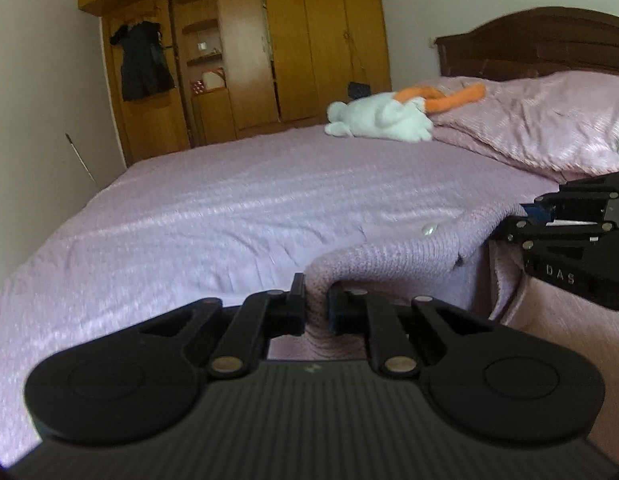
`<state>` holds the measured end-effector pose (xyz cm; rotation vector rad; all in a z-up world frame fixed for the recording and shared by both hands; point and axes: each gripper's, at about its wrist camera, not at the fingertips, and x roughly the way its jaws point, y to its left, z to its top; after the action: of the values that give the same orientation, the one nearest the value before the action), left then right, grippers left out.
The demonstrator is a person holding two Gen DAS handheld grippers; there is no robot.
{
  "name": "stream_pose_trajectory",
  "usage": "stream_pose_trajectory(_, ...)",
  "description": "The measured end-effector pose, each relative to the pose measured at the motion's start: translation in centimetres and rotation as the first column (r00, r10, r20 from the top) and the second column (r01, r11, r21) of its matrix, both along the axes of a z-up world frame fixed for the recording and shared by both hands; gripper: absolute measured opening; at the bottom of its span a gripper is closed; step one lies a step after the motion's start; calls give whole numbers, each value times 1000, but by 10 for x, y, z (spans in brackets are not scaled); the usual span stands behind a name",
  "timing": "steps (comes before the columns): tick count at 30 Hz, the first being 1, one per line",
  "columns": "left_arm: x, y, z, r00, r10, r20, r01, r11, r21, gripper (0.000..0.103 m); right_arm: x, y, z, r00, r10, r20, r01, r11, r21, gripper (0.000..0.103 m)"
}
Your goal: Fold small clothes
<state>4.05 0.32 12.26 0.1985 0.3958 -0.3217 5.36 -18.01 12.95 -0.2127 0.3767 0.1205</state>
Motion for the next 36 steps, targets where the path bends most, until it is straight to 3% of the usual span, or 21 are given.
stream_pose_trajectory(8,97,-9,-13,997,47,-55,-48,999,-16,12,102,-6,-26,996,3,-94,-2,1000,13,12)
stream_pose_trajectory(16,170,-21,-77,977,92,-193,-86,996,39,12,166,-20,-92,967,-14,-256,36,996,83,13)
stream_pose_trajectory(19,180,-20,-98,970,101,-223,-87,994,70,13,166,-23,-109,967,-17,-254,47,992,113,14)
stream_pose_trajectory(22,185,-15,-105,968,104,-227,-95,994,52,14,168,-22,-110,968,-18,-249,49,992,119,17)
stream_pose_trajectory(24,184,-14,-104,969,101,-225,-94,995,42,15,166,-25,-108,968,-11,-251,44,991,127,23)
stream_pose_trajectory(26,183,-14,-99,969,95,-230,-88,995,42,16,160,-28,-102,971,-12,-239,45,990,134,37)
stream_pose_trajectory(29,174,-9,-87,969,83,-233,-79,997,24,29,138,-34,-88,979,-20,-201,48,989,138,53)
stream_pose_trajectory(31,165,-4,-77,974,79,-213,-78,997,15,42,124,-41,-80,983,-20,-182,47,988,147,54)
stream_pose_trajectory(36,142,4,-57,981,62,-182,-65,998,-10,44,92,-50,-70,986,-11,-169,40,985,168,54)
